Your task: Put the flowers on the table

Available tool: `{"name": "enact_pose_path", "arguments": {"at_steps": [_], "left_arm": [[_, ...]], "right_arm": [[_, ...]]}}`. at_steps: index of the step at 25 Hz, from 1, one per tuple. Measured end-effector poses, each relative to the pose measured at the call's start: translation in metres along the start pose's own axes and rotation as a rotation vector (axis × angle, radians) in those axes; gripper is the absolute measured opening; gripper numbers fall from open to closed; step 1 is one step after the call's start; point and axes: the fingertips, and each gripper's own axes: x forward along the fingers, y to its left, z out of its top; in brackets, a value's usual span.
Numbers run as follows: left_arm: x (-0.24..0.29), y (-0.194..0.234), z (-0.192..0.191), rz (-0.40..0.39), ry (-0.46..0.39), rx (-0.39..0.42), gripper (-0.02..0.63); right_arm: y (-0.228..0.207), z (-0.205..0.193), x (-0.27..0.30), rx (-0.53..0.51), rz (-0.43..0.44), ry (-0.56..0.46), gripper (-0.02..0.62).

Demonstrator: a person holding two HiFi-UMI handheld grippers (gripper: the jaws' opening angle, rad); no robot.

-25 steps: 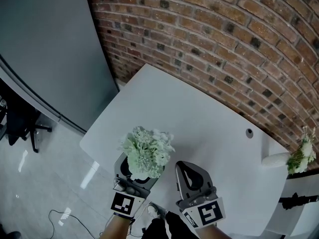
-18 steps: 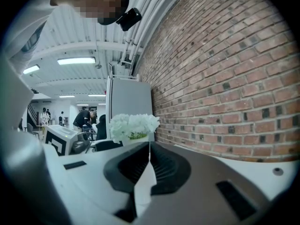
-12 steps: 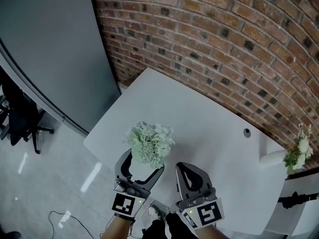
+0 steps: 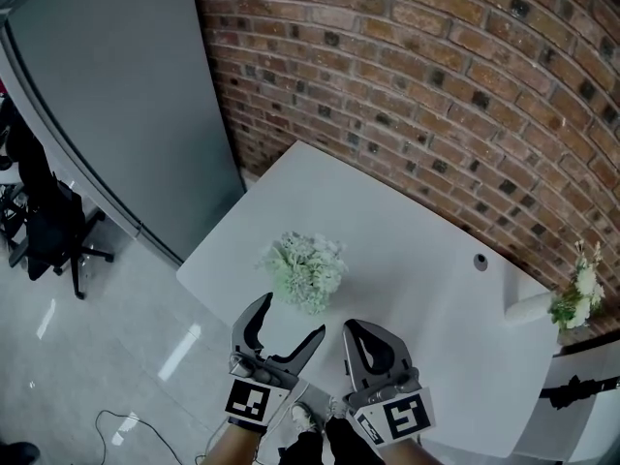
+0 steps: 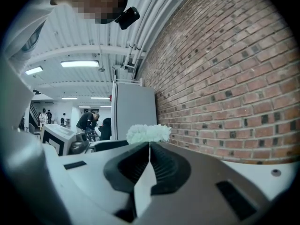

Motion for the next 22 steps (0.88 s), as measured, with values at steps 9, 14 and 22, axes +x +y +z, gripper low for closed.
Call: {"name": "enact_pose_path", "arguments": {"at_steps": [9,14,22], "left_arm": [[-0.023,-0.007,0.01,0.024,-0.015,0.005,0.364],[-0.035,-0.01,0.014,0.042,-0.021,-0.002,0.303],[-0.05,-0.013,0.02,0.067,-0.03,-0.008,0.173]], "right_arm": [[0.018,0.005,-0.015,-0.005,0.014,-0.006,0.02],[0.028,0.004,-0.021,-0.004,0.027,-0.003,0.02],[0.037,0.003,-0.032,-0.005,0.038,0.004,0.02]]}}
